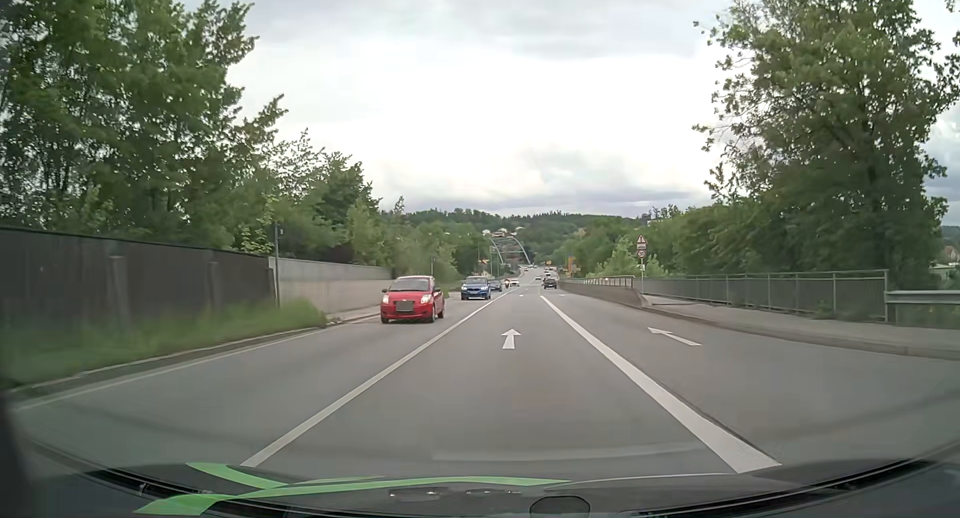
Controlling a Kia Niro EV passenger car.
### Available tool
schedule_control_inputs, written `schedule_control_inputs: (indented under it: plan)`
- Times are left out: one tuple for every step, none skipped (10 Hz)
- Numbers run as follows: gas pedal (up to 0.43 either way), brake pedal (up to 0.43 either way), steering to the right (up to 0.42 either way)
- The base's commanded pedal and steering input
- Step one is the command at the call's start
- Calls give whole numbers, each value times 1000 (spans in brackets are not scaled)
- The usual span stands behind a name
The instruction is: Follow the waypoints while adhering to traffic rules and regulations
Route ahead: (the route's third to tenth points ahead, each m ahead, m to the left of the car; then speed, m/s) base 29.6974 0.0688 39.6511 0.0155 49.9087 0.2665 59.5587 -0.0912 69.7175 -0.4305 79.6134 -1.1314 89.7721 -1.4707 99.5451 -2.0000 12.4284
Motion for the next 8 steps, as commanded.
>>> schedule_control_inputs:
  plan:
    - [28, 0, -2]
    - [28, 0, -2]
    - [28, 0, -2]
    - [28, 0, -2]
    - [28, 0, -1]
    - [28, 0, -1]
    - [28, 0, -2]
    - [28, 0, -1]
